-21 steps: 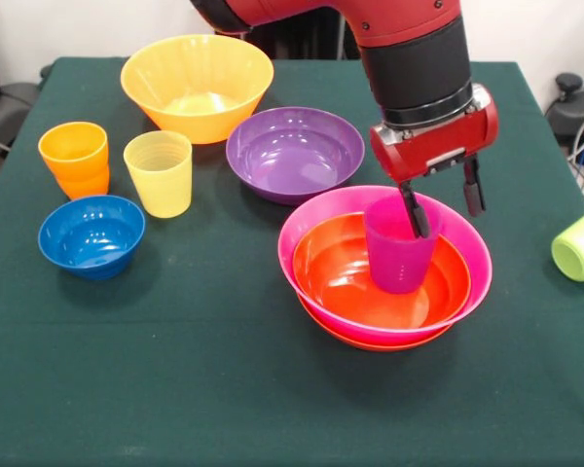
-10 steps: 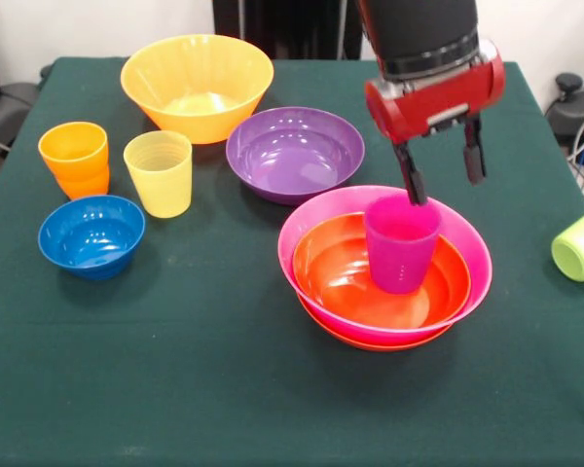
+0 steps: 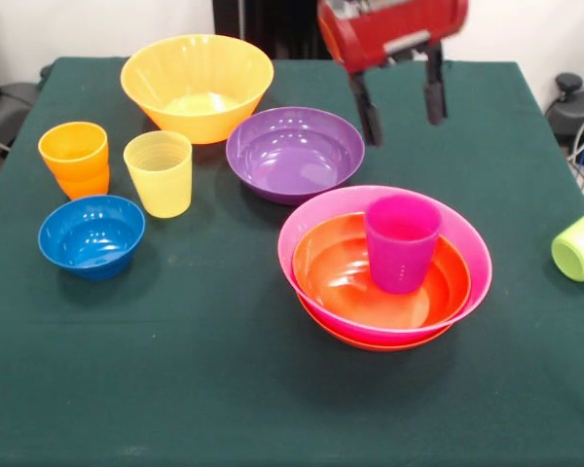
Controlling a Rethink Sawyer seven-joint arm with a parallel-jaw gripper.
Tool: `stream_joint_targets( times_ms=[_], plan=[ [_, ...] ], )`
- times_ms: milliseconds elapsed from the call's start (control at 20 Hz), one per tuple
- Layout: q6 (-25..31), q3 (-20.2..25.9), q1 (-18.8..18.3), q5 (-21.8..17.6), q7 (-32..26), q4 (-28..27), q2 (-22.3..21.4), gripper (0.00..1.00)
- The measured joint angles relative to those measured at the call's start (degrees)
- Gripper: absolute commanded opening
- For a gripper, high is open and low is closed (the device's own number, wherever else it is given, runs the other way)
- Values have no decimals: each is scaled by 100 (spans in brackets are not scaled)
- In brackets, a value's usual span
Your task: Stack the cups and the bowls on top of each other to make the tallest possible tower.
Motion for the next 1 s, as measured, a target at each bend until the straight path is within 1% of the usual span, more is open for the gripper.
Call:
stream_joint_targets(
  times_ms=[350,550,650,700,800,850,1000],
  plan=[
    [370,26,-358,0,0,161,-395,100],
    [481,26,-490,7,0,303,-631,100],
    [514,26,-577,7,0,449,-848,100],
    [515,26,-647,8,0,596,-1054,100],
    [514,26,-696,10,0,718,-1217,100],
    [515,26,-764,45,0,920,-1457,100],
    [515,28,-835,148,0,1192,-1739,100]
  ],
)
